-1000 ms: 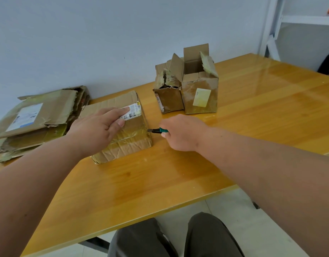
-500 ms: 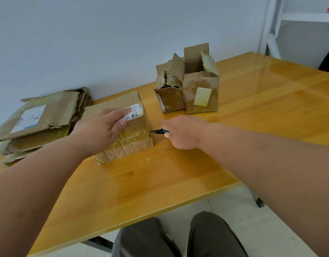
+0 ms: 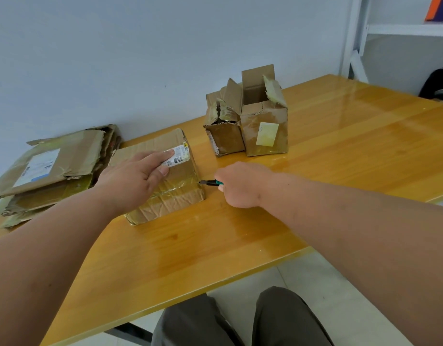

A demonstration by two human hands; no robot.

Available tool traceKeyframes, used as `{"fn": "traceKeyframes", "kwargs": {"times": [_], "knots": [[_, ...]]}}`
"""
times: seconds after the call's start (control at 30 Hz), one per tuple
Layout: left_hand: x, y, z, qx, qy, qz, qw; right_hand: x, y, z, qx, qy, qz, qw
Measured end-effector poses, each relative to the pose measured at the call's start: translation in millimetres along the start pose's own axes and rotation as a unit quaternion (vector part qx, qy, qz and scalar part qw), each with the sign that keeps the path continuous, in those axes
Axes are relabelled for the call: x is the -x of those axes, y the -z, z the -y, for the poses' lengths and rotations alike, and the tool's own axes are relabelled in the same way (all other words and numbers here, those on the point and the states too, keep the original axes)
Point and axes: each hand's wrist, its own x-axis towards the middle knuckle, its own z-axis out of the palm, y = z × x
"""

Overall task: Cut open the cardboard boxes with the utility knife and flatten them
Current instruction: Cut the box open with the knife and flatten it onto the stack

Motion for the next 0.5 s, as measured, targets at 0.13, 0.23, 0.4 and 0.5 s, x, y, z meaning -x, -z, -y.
{"fn": "traceKeyframes", "kwargs": {"times": [0.13,0.23,0.4,0.5], "knots": [[-1.7,-0.3,1.3,0.023,-0.002,0.003,1.0,-8.0,3.0,-1.0,-0.014,-0.017,0.011,1.0],[-2.3,-1.2,3.5,0.028,-0.006,-0.001,1.0,-5.1,-1.5,-3.2,0.003,0.003,0.001,1.0],[-1.7,-1.6,4.7,0.034,-0.006,-0.001,0.999,-0.4,-2.2,-3.5,0.005,0.011,-0.005,1.0],[-1.1,-1.5,4.8,0.032,-0.004,0.003,0.999,4.6,-4.6,-2.0,0.016,0.008,0.0,1.0]]}}
